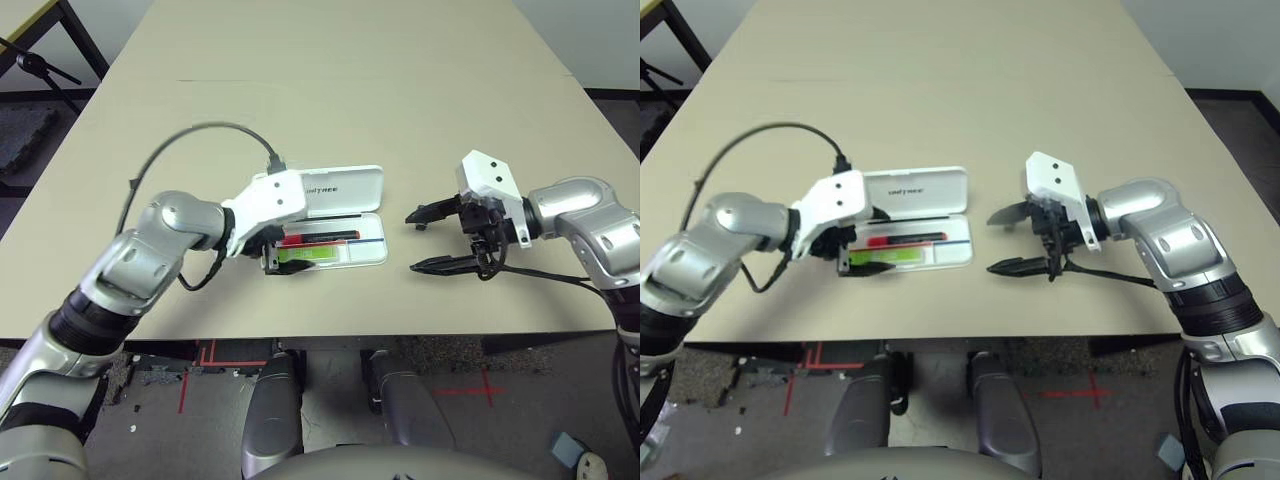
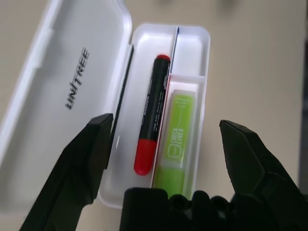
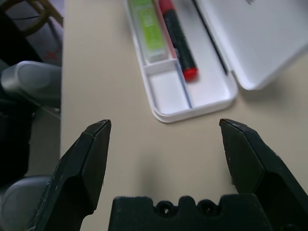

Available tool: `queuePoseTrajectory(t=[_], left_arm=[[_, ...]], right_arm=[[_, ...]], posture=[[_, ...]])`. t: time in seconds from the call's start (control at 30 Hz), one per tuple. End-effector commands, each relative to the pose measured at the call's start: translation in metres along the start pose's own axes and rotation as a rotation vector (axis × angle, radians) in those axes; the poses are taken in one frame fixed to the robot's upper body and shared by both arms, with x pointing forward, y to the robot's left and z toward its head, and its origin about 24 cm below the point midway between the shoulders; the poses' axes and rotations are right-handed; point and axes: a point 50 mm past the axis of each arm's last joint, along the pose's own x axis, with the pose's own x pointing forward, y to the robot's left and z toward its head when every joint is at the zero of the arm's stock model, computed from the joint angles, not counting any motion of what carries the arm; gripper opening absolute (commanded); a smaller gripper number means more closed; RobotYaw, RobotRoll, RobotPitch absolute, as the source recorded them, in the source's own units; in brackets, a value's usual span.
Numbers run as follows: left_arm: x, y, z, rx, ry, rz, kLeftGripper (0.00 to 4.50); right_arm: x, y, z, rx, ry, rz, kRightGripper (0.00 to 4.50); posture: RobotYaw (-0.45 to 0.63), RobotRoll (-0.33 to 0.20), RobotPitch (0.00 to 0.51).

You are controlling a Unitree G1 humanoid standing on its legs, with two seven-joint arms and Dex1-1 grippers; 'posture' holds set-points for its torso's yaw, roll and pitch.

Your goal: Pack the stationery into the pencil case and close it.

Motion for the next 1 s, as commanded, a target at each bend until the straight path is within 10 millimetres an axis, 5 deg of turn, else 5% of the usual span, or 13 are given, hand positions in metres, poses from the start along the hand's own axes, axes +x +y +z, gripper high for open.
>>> queuePoseTrajectory(t=[0.03, 0.2, 0.6, 1.0], left_arm=[[-0.025, -0.002, 0.01, 0.023, -0.034, 0.011, 4.47], [-0.041, -0.002, 0.01, 0.009, -0.038, 0.048, 4.47], [-0.03, -0.007, 0.005, -0.004, -0.052, 0.033, 4.47], [-0.029, -0.007, 0.005, 0.023, -0.043, 0.017, 4.47]], right_arm=[[-0.009, -0.004, -0.001, 0.023, -0.025, -0.085, 4.5], [-0.01, -0.005, -0.002, 0.1, -0.053, -0.181, 4.5], [0.007, -0.039, 0.009, 0.529, -0.009, -0.824, 4.5], [0.035, -0.018, -0.01, 0.701, 0.091, -0.799, 4.5]], posture=[[0.0, 0.0, 0.207], [0.0, 0.0, 0.207], [0.0, 0.0, 0.197], [0.02, 0.0, 0.177]])
